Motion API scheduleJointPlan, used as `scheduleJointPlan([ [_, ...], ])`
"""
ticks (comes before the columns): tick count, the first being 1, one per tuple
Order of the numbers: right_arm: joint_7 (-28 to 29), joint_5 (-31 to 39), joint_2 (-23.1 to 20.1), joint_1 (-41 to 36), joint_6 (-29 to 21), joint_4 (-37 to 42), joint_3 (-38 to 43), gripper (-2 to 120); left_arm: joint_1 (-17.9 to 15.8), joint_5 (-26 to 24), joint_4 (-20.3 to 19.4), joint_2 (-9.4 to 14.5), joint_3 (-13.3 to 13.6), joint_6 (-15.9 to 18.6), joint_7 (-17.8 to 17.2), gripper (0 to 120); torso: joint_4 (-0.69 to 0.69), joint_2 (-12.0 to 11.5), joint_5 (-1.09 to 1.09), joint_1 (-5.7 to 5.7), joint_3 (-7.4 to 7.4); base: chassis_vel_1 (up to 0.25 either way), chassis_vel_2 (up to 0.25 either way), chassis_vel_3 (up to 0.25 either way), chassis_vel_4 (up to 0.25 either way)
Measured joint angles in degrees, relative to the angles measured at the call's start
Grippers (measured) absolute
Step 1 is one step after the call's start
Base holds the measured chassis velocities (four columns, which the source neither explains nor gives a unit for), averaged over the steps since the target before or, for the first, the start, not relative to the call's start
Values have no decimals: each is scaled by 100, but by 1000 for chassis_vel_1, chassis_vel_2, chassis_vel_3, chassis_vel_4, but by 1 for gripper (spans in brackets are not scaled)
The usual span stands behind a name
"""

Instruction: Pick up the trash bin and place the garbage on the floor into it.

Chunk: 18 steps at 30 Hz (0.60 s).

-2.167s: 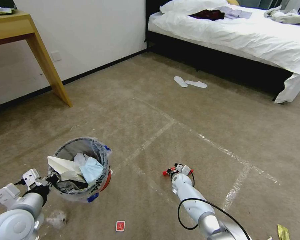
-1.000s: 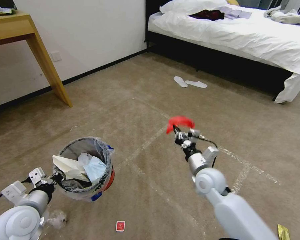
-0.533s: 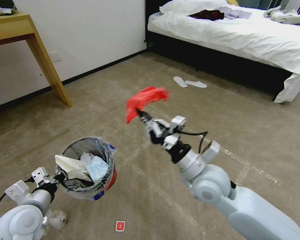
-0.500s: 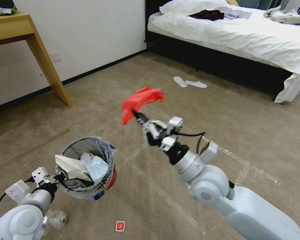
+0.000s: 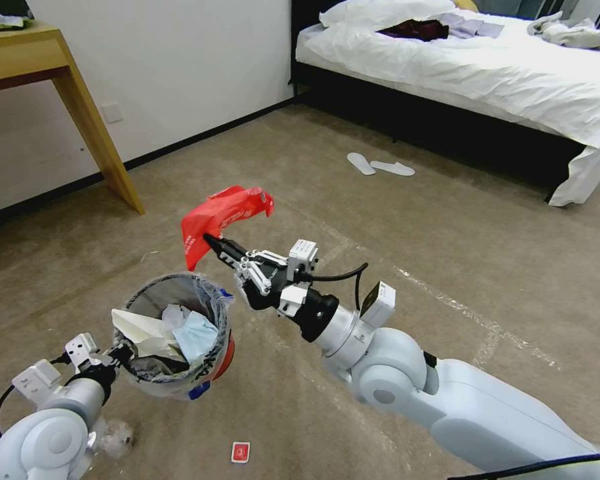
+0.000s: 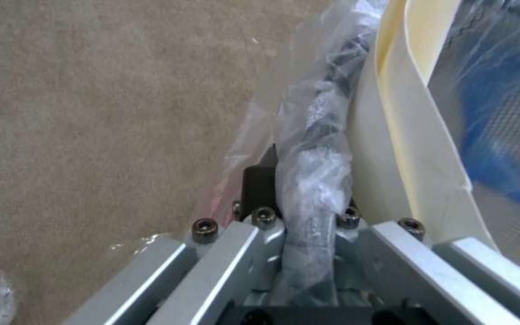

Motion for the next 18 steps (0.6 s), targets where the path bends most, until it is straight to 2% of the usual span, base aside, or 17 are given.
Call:
scheduleJointPlan([
  [11, 203, 91, -28, 198, -93, -174, -1066, 0, -40, -72, 5, 96, -47, 4, 0, 1, 1, 0, 0, 0, 0, 0, 0, 0, 0],
  [18, 299, 94, -21, 300, -105, -331, -1471, 0, -103, -92, 26, 99, -44, 4, 0, 1, 1, 0, 0, 0, 0, 0, 0, 0, 0],
])
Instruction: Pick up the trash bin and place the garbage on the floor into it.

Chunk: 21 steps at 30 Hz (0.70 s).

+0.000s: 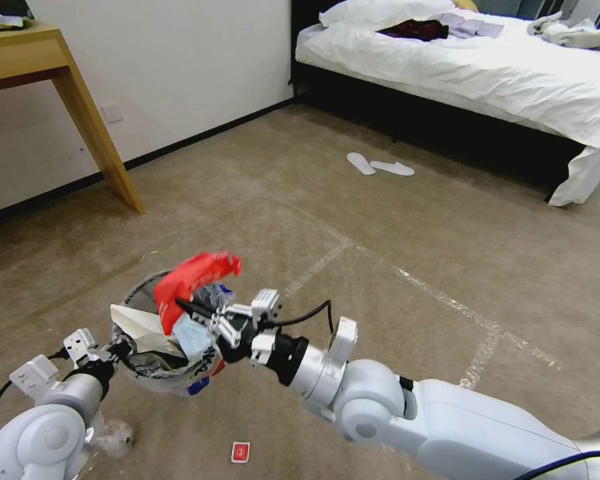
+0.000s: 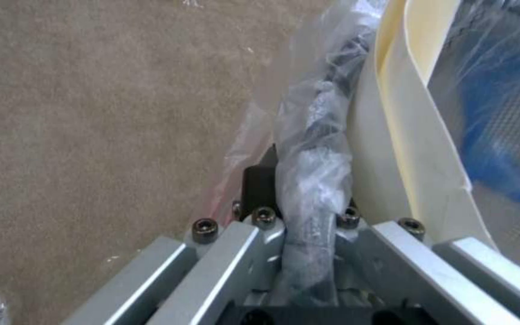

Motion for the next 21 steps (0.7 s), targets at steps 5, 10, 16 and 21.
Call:
scheduleJointPlan([
  [5, 68, 5, 33, 10, -4, -130, -217, 0, -22, -9, 22, 14, -2, 0, -4, 1, 0, 0, 0, 0, 0, 0, 0, 0, 0],
  [10, 81, -6, 126, 66, -4, -331, -424, 0, -22, -10, 24, -7, -2, 0, -7, 1, 0, 0, 0, 0, 0, 0, 0, 0, 0],
  [16, 73, 38, 322, 184, -11, -619, -577, 0, -3, 3, 18, -40, -2, 0, -7, 1, 0, 0, 0, 0, 0, 0, 0, 0, 0],
  [21, 40, 99, 624, 298, -13, -1009, -736, 0, 36, 13, -14, -57, -11, 0, -5, 1, 0, 0, 1, 0, 0, 0, 0, 0, 0],
])
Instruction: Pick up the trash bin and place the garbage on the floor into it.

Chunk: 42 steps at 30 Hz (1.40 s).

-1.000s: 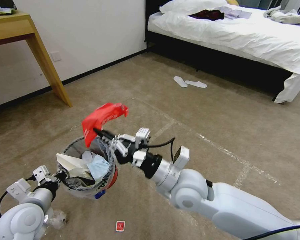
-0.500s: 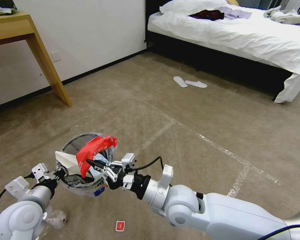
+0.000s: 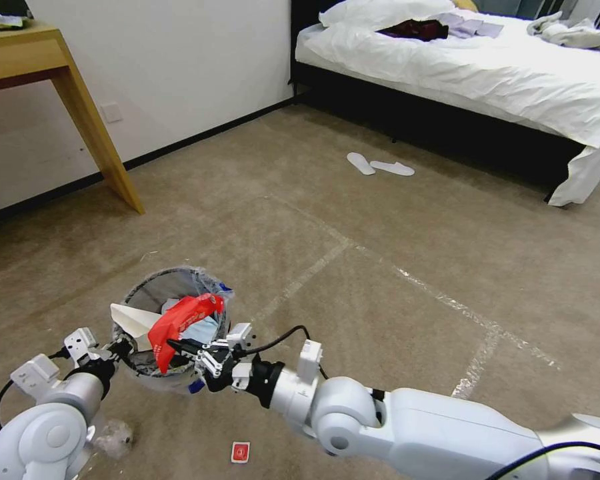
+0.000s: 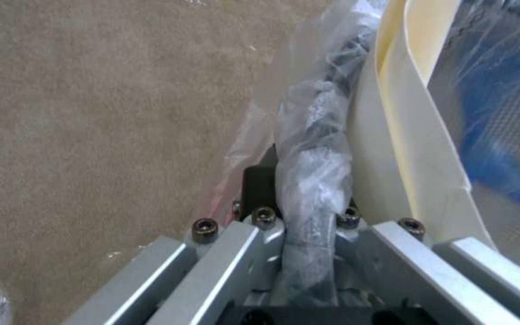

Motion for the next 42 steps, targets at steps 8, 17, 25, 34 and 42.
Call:
scheduleJointPlan([
  [8, -68, 15, 337, 73, 4, -282, -148, 0, 21, 37, 6, -40, -1, -11, 18, 1, 0, 0, 0, 0, 0, 0, 0, 0, 0],
  [17, -136, 124, 570, 123, 34, -560, -224, 0, 37, 60, 9, -62, 13, -19, 30, 1, 0, 0, -1, 0, 0, 0, 0, 0, 0],
  [25, -275, 180, 881, 138, 106, -1092, -202, 0, 108, 67, -51, -71, 6, -21, 46, 1, 0, 0, -1, 0, 0, 0, 0, 0, 0],
  [34, -382, 439, 1074, 165, 121, -1582, -115, 0, 149, 81, -92, -77, 1, -27, 65, 1, 0, 0, 0, 0, 0, 0, 0, 0, 0],
  [42, -489, 586, 1213, 134, 166, -1942, -53, 0, 171, 91, -120, -84, 7, -28, 72, 1, -1, 0, 0, 0, 0, 0, 0, 0, 0],
])
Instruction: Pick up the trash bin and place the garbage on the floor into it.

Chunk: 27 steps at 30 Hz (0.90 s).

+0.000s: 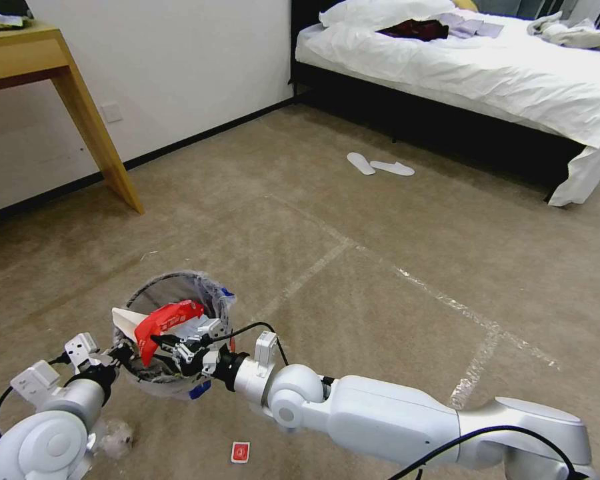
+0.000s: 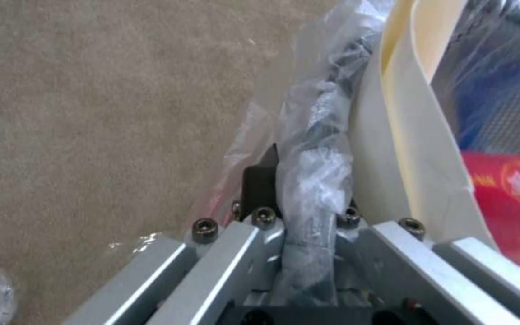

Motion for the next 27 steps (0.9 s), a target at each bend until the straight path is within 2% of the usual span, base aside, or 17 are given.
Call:
scheduleJointPlan([
  [8, -28, 93, 109, -55, 8, -337, 11, 0, 32, 8, -49, -5, -4, -3, 15, 1, 0, 0, 0, 0, 0, 0, 0, 0, 0],
  [20, 83, 64, 40, -85, -14, -226, 15, 0, 18, 29, -11, -31, 1, -6, 52, 1, 0, 0, 0, 0, 0, 0, 0, 0, 0],
  [22, 137, 36, -16, -108, -22, -146, 29, 11, 10, 29, 6, -30, 3, -6, 54, 1, 0, 0, 0, 0, 0, 0, 0, 0, 0],
  [23, 137, 36, -16, -108, -22, -146, 29, 11, 10, 29, 6, -30, 3, -6, 54, 1, 0, 0, 0, 0, 0, 0, 0, 0, 0],
  [27, 205, -10, -100, -143, -24, -33, 54, 28, -5, 50, 40, -35, 3, -15, 33, 1, 1, 0, 1, 0, 0, 0, 0, 0, 0],
])
